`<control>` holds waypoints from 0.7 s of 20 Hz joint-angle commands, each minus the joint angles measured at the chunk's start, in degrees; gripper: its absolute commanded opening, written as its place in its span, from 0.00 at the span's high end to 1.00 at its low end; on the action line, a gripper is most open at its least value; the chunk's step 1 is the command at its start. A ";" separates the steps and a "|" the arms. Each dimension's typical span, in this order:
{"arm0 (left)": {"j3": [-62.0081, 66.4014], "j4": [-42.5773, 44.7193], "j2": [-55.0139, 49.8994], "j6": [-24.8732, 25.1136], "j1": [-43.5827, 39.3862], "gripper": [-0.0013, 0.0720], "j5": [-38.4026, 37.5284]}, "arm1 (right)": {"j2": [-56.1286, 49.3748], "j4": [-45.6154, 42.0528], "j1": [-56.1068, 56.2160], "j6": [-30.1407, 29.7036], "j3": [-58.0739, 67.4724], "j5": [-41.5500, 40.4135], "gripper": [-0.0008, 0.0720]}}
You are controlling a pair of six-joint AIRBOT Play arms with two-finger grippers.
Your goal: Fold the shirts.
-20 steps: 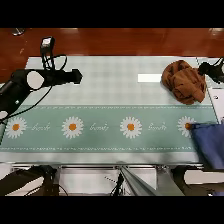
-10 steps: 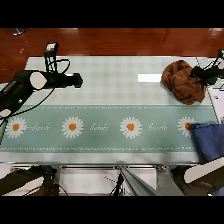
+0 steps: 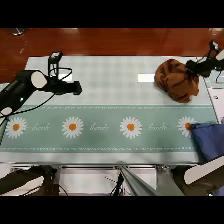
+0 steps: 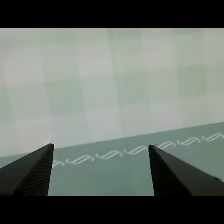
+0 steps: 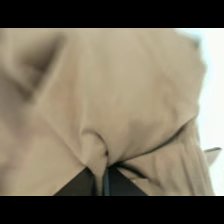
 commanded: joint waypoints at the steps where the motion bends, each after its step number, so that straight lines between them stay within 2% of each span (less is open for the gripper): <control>1: 0.15 1.05 2.97 1.57 5.18 0.03 -10.88 | 5.97 1.31 3.48 -1.44 8.96 0.92 0.96; 4: -3.85 -0.07 11.63 1.64 8.63 0.03 -12.96 | 14.86 1.62 8.13 -1.60 13.49 -0.48 0.96; 7: -16.28 -6.75 22.84 1.57 7.80 0.03 -8.70 | 25.27 0.72 14.36 -5.20 13.86 -4.70 0.96; 10: -24.90 -14.29 32.06 1.55 7.78 0.03 -3.67 | 32.92 0.09 18.84 -6.27 13.86 -8.00 0.96; 12: -26.75 -15.61 35.10 1.57 7.69 0.03 -3.26 | 36.81 0.15 21.53 -7.69 13.86 -9.60 0.96; 14: -26.80 -16.22 35.78 1.57 7.69 0.03 -3.21 | 39.56 0.81 24.39 -9.97 13.86 -7.69 0.96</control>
